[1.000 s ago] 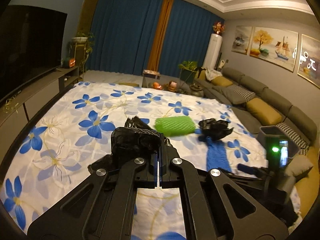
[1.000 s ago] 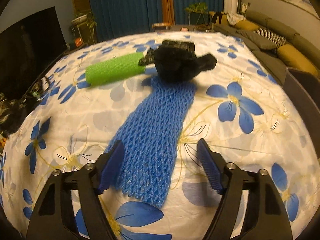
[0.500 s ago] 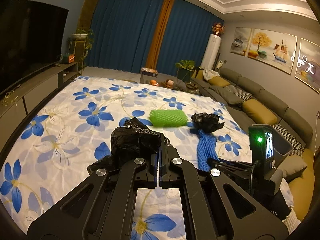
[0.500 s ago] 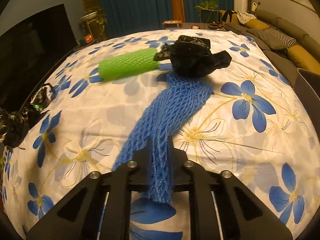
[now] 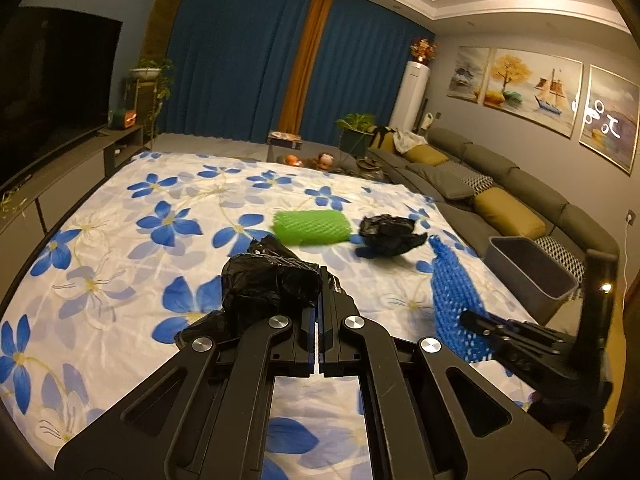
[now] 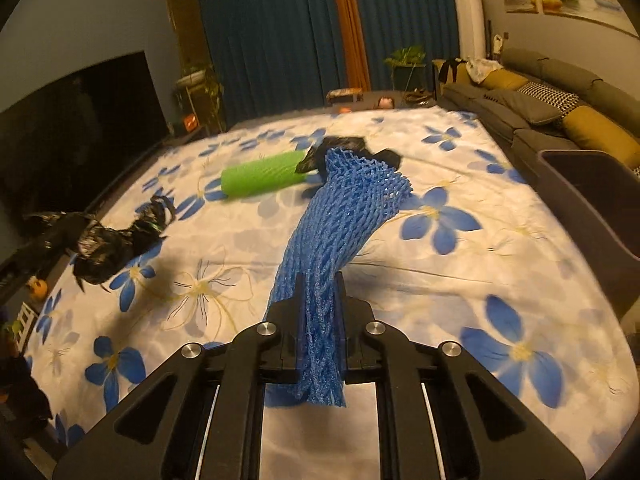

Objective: Collect trash
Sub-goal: 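Carry the black bag and blue foam net over the grey bin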

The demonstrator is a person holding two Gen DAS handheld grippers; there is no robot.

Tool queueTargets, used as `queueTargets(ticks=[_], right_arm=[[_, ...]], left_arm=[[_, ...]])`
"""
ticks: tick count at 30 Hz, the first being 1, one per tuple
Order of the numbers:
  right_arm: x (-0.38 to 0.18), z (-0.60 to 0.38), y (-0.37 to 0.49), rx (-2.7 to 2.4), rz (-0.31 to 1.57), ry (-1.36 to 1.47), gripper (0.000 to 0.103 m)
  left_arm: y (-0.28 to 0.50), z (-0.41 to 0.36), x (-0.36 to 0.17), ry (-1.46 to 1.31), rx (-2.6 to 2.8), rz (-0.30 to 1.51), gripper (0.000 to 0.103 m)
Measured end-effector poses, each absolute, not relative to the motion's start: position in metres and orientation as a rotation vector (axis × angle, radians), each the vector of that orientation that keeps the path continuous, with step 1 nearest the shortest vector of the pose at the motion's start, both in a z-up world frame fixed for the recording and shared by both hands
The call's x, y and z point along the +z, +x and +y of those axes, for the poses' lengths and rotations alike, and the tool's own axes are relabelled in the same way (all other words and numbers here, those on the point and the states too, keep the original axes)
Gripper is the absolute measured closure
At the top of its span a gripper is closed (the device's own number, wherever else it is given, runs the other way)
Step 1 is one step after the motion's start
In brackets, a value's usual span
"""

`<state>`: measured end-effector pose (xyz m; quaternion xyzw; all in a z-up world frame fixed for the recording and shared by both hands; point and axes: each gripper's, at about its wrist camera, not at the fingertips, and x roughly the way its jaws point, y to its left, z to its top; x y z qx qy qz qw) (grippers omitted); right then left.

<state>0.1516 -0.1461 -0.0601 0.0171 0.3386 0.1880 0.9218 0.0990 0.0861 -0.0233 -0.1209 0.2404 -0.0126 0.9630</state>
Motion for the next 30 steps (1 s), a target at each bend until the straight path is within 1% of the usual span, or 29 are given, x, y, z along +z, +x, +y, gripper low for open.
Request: queueTargets(ticks=[17,30], right_arm=[[-0.031,-0.218,0.120,0.320,0.583,0.098,0.090],[-0.018,-0.280,0.118,0.208,0.533,0.134,0.090]], left_arm=[[0.106,0.014,-0.012,-0.181,-0.154,0.499,0.103],[0.125,-0.060,0.001,-0.105,-0.276,0.491,0.103]])
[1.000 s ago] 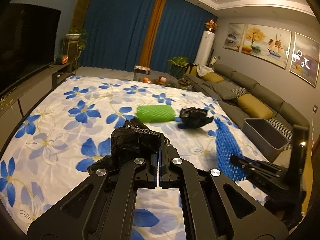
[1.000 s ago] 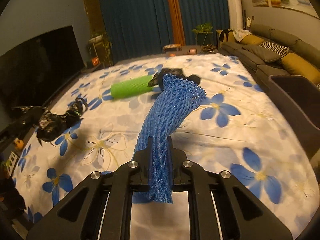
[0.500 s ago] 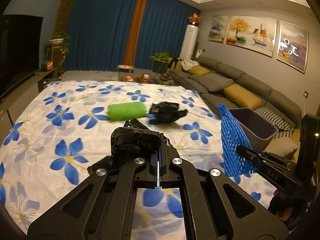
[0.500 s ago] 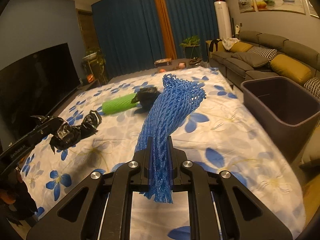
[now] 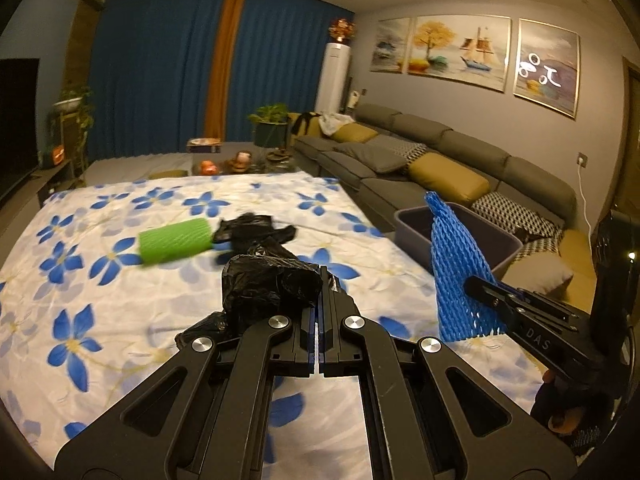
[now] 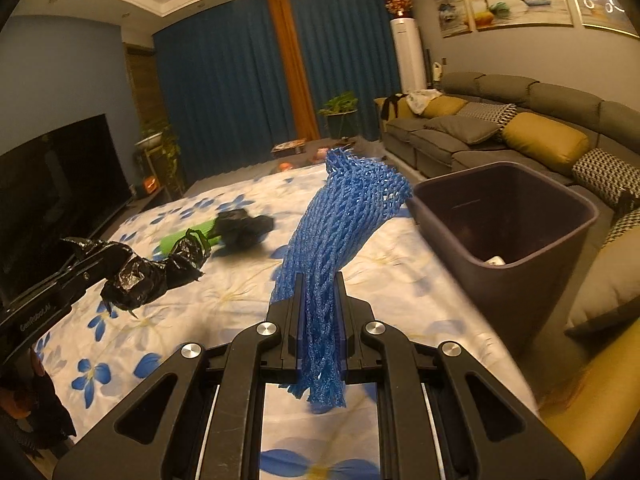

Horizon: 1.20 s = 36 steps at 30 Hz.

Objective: Collect trash
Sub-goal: 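Carry the black bag and blue foam net over the grey bin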

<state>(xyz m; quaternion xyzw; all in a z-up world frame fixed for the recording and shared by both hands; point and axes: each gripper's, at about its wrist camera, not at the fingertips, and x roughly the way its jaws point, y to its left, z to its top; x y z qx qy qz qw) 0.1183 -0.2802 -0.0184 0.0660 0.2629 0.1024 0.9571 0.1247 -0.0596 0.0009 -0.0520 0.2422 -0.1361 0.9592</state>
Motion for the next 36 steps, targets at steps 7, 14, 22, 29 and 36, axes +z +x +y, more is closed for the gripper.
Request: queueTargets(ticks=[7,14,22,29,36], right_arm=[[-0.013,-0.311,0.131,0.137,0.510,0.146,0.090],[-0.010,-0.331,0.146,0.080,0.500,0.128,0.090],[-0.010,-0.359,0.163,0.012,0.493,0.132,0.090],[-0.012,-0.374,0.172,-0.034,0.488,0.133,0.090],[-0.018,-0.390,0.181,-0.076,0.484,0.145,0.090]], left_arm=[[0.143,-0.101,0.003,-0.073,-0.343,0.494,0.103],[0.164,-0.138,0.007,-0.050,-0.409,0.492,0.103],[0.187,-0.178,0.015,-0.014,-0.478,0.474,0.103],[0.204,-0.209,0.021,-0.001,-0.549,0.460,0.103],[0.221,-0.237,0.028,0.004,-0.620,0.455,0.103]])
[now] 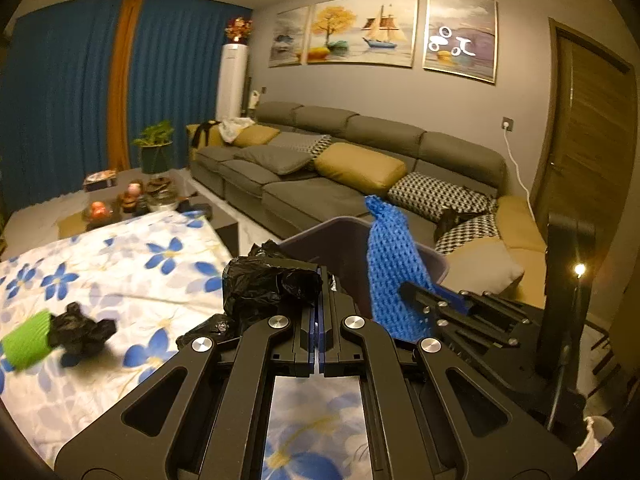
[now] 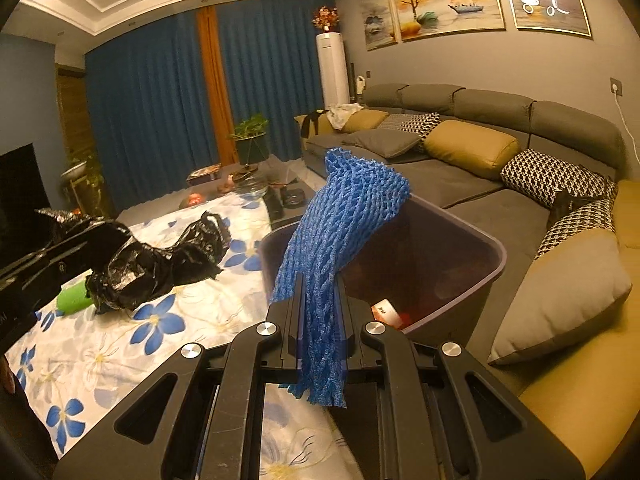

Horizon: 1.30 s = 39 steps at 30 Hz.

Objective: Collect trash
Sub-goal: 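Carry the black bag and blue foam net over the grey bin, then open both grippers over the grey bin to drop bag and net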

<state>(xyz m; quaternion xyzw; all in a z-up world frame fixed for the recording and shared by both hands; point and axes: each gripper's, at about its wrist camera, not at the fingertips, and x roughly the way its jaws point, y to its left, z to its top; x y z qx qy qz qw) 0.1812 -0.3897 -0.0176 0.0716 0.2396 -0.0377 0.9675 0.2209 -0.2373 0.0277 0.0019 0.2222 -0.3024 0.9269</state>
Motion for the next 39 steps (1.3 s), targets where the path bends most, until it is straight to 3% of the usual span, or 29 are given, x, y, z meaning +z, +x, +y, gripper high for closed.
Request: queueTargets(ticks=[27,31,33,35,39], right_arm=[[-0.041,-0.436,0.220,-0.141,0.513,0.206,0.087],[-0.043,-0.438,0.223,-0.136,0.516,0.209,0.083],[-0.044,-0.438,0.223,-0.137,0.516,0.209,0.075],[-0.044,-0.439,0.224,-0.140,0.516,0.209,0.070],[-0.043,-0.439,0.220,-0.150,0.509,0.215,0.059]], left_arm=[[0.310,-0.317,-0.003,-0.083,-0.814,0.599,0.101],[0.320,-0.315,-0.007,-0.142,-0.832,0.628,0.081],[0.321,-0.315,-0.007,-0.149,-0.825,0.629,0.065],[0.322,-0.311,-0.009,-0.172,-0.815,0.633,0.042],[0.323,-0.297,-0.011,-0.205,-0.774,0.630,0.022]])
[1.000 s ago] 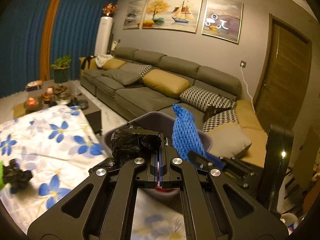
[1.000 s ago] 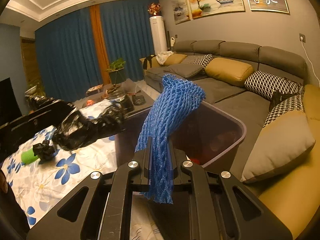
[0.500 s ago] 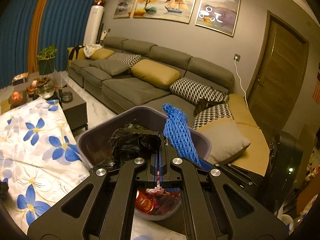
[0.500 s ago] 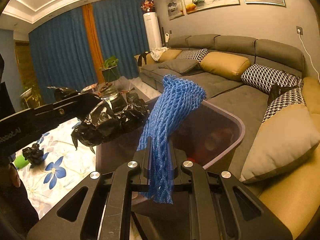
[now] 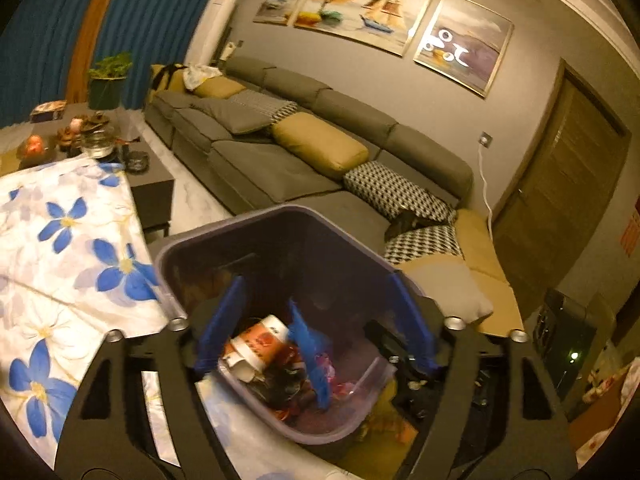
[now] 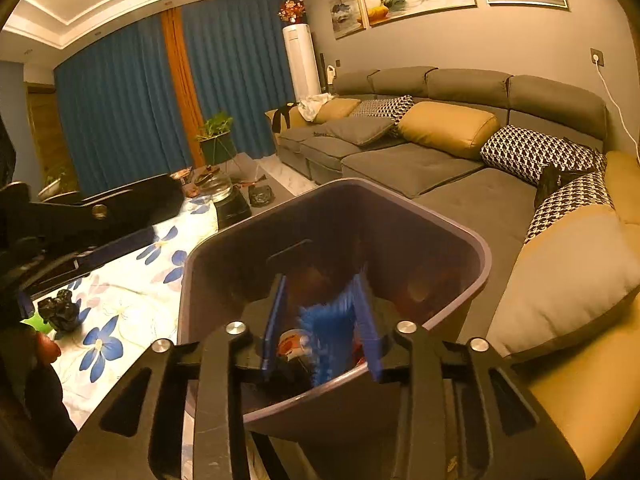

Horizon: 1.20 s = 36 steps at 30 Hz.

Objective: Collect trash
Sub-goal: 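Open both grippers over the grey bin to drop bag and net, then move both grippers back toward the green net and black bag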

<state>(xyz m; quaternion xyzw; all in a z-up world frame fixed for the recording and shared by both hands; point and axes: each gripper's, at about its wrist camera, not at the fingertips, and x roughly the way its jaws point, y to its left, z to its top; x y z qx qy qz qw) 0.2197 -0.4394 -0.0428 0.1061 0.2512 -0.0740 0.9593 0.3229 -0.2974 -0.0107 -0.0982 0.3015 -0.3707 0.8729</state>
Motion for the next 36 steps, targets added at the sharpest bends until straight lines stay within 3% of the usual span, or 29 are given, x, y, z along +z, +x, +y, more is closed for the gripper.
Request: queueTargets(ticks=[3,8,11,20,36], right_arm=[[-0.038,-0.441,0.211,-0.157,0.485,0.224,0.048],[-0.031,-0.437,0.192,-0.178,0.438,0.218,0.025],[-0.028,-0.431,0.184,-0.177,0.429,0.213,0.017],[-0.021,-0.388,0.176,-0.070,0.436,0.185,0.016],[-0.023,-0.225,0.204,0.203,0.488,0.021,0.016]], left_arm=[[0.317,-0.279,-0.009,-0.220,-0.722,0.606,0.013],[0.299,-0.240,-0.011,-0.188,-0.562,0.566,0.007],[0.285,-0.209,-0.013,-0.186,-0.461,0.545,0.007],[0.252,-0.102,-0.023,-0.169,-0.187,0.515,0.007],[0.221,0.052,-0.033,-0.261,0.061,0.516,0.007]])
